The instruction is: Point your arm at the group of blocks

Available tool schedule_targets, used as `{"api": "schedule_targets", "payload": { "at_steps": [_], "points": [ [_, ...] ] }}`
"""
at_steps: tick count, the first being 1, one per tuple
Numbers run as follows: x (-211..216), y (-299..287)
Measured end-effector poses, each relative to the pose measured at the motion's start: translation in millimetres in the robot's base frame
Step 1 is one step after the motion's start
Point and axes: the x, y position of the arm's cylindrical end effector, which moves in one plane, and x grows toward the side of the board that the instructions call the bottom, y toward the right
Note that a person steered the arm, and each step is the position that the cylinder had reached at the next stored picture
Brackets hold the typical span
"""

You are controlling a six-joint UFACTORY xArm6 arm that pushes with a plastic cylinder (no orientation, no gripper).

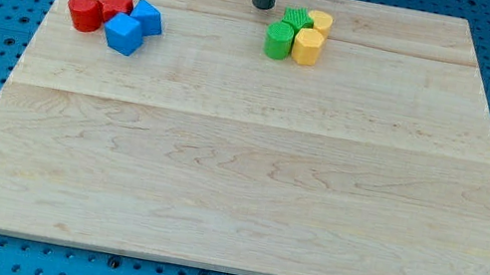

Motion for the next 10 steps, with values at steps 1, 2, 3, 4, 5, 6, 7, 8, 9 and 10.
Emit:
{"api": "schedule_targets", "payload": {
  "at_steps": [1, 2, 3, 4, 5, 6, 7, 8, 9, 10],
  "points": [
    [0, 1],
    [0, 1],
    [9, -3],
    [11, -1],
    [12, -1],
    [12, -6],
    [8, 0],
    [-2, 6],
    [-15, 11],
    [-14, 7]
  ]
}}
